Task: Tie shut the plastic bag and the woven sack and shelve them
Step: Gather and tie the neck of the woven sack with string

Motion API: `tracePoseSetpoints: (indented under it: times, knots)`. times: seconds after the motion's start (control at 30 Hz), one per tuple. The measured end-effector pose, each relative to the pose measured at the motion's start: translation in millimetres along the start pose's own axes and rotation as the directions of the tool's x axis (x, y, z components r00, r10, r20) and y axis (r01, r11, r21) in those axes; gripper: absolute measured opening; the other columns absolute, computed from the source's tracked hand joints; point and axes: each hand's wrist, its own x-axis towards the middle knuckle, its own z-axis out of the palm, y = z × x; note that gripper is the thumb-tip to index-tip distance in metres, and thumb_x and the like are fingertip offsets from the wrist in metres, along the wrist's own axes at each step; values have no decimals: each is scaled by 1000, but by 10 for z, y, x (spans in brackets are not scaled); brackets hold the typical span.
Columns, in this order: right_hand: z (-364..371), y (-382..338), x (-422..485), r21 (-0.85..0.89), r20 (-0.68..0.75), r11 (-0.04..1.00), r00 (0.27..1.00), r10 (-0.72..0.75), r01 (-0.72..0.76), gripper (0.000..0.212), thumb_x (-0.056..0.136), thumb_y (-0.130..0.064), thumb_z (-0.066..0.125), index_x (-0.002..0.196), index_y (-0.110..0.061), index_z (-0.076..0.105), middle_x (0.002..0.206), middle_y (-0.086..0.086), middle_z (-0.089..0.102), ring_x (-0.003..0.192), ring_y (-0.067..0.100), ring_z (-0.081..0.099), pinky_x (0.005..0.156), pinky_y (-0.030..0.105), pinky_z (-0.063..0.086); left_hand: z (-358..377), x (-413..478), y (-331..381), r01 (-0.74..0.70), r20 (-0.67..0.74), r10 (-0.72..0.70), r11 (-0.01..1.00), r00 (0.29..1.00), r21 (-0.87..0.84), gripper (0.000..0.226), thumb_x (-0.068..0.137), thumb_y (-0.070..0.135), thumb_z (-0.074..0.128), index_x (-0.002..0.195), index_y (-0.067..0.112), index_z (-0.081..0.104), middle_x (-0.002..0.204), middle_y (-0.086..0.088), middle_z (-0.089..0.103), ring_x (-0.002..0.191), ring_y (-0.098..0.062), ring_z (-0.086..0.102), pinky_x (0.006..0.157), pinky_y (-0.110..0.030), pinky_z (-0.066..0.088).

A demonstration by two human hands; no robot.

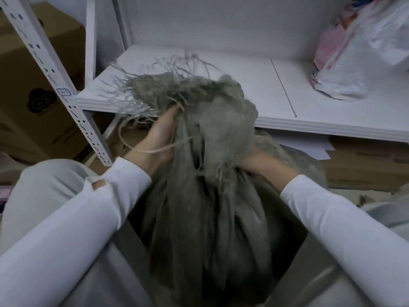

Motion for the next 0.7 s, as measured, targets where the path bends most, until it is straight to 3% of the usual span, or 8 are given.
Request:
tracePoseSetpoints:
  times: [0.1, 0.17, 0.27, 0.4, 0.47, 0.53, 0.63, 0.7]
  knots:
    - [215, 113, 11, -83, -21, 996, 999, -40, 38, 25, 88, 0, 64, 113, -3, 62, 117, 3, 60, 101, 5, 59, 97, 18, 43, 148, -82, -109, 14, 75, -18, 998, 997, 61, 37, 97, 39, 44, 104, 10, 65, 102, -9, 69, 92, -24, 66, 87, -35, 54]
    - [298, 58, 17, 53, -102, 996, 993, -62, 68, 31, 78, -8, 77, 106, -15, 65, 106, -3, 67, 96, 1, 65, 96, 25, 51, 170, -102, -20, -18, 81, 15, 999, 997, 37, 40, 99, 40, 39, 100, 10, 66, 92, -7, 73, 85, -21, 69, 76, -31, 58]
    - [196, -92, 100, 243, -228, 959, 970, -87, 143, 39, 76, -11, 79, 113, -8, 67, 109, 3, 72, 100, 18, 69, 94, 42, 54, 65, -20, 199, -101, 33, 104, 993, 994, -67, 33, 97, 35, 44, 95, 11, 67, 86, -7, 73, 82, -21, 70, 73, -34, 59]
    - [-119, -366, 175, 543, -301, 787, 943, -145, 294, 34, 84, 0, 67, 118, 2, 63, 117, 20, 67, 106, 34, 66, 94, 52, 52, -128, 93, 248, -169, -66, 182, 971, 981, 171, 24, 80, 36, 70, 65, 20, 62, 78, -3, 64, 77, -18, 65, 77, -31, 54]
    - [-238, -435, 179, 600, -331, 728, 932, -150, 331, 35, 85, -5, 67, 119, 3, 63, 120, 22, 65, 109, 35, 64, 95, 51, 52, -149, 118, 127, -203, -9, 227, 888, 974, 414, 30, 76, 47, 69, 73, 19, 59, 84, -1, 60, 78, -12, 59, 78, -27, 48]
    - [-283, -433, 215, 620, -371, 711, 922, -108, 333, 37, 84, -13, 71, 118, 1, 64, 118, 22, 66, 108, 34, 65, 94, 50, 53, -110, 116, -55, -280, 194, 202, 681, 960, 676, 56, 60, 56, 72, 102, 21, 58, 103, 4, 62, 93, -1, 58, 86, -18, 44]
    - [-185, -354, 253, 653, -362, 714, 932, -1, 254, 51, 78, -23, 78, 121, 1, 62, 115, 20, 68, 105, 34, 67, 92, 52, 53, 25, 54, -427, -364, 407, 46, 548, 912, 753, 104, 55, 53, 85, 137, 25, 28, 136, 11, 47, 118, 11, 46, 99, -7, 36]
    - [-128, -325, 238, 613, -383, 756, 923, 32, 228, 28, 86, -18, 70, 109, -1, 65, 98, 16, 74, 92, 30, 71, 80, 44, 59, 80, 70, -665, -336, 343, 92, 547, 935, 767, 116, 46, 52, 89, 140, 22, 28, 136, 12, 48, 119, 11, 47, 99, -8, 37]
